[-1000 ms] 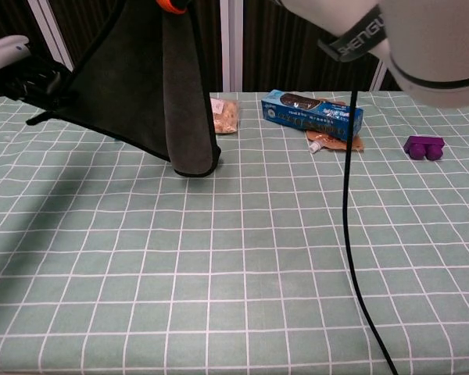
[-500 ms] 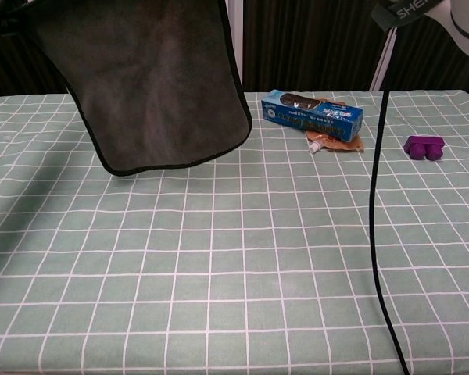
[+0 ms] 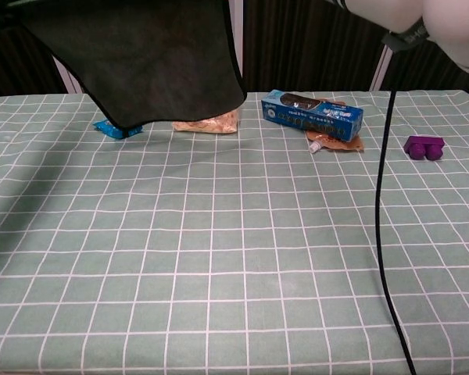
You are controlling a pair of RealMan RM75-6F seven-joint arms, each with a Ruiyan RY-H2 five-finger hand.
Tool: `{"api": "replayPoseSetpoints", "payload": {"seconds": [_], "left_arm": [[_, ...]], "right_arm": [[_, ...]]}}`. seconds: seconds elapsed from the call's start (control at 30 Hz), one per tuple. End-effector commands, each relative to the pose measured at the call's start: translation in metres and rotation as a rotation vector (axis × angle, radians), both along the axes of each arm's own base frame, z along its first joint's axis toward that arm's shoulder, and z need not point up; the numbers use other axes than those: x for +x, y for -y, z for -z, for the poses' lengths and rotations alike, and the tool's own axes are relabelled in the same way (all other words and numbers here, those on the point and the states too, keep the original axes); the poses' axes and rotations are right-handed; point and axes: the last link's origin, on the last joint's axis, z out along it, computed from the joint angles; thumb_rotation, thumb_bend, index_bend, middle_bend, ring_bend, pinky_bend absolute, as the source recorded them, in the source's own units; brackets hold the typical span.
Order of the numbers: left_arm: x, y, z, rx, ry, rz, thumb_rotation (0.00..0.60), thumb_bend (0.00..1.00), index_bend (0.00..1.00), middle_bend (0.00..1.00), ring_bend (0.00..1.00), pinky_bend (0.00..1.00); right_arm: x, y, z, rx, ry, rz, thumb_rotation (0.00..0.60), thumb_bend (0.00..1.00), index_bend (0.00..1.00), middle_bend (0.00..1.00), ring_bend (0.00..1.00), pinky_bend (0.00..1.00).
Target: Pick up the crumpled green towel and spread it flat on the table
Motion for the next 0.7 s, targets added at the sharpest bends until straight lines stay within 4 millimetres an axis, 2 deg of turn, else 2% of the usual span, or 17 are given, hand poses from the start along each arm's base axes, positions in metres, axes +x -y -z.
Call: {"api": "replayPoseSetpoints", "payload": {"seconds": [0.03, 0.17, 0.4, 0.53, 0.7], "left_arm": [[-0.007, 0.024, 0.032, -0.073, -0.033, 0.010, 0.600, 0.45, 0.88, 0.53, 0.40, 0.37], [-0.010, 0.050, 0.059, -0.146, -0.056, 0.039, 0.600, 0.43, 0.88, 0.53, 0.40, 0.37], [-0.006, 0.089, 0.083, -0.226, -0.099, 0.110, 0.600, 0.42, 0.87, 0.53, 0.40, 0.37], [0.000, 0.103, 0.092, -0.260, -0.115, 0.135, 0.600, 0.42, 0.87, 0.52, 0.40, 0.36], [0.002, 0.110, 0.099, -0.283, -0.129, 0.138, 0.600, 0.41, 0.86, 0.52, 0.40, 0.36]], "right_arm": [[-0.024, -0.011, 0.022, 0.060, -0.046, -0.009, 0.423, 0.41, 0.89, 0.29, 0.15, 0.14], [-0.048, -0.028, 0.038, 0.106, -0.090, -0.029, 0.421, 0.41, 0.89, 0.29, 0.14, 0.15], [-0.079, -0.055, 0.047, 0.162, -0.105, -0.044, 0.420, 0.41, 0.89, 0.29, 0.14, 0.14], [-0.088, -0.068, 0.051, 0.186, -0.110, -0.059, 0.423, 0.41, 0.89, 0.29, 0.14, 0.14], [-0.096, -0.079, 0.056, 0.188, -0.118, -0.077, 0.421, 0.41, 0.88, 0.29, 0.13, 0.14]]}}
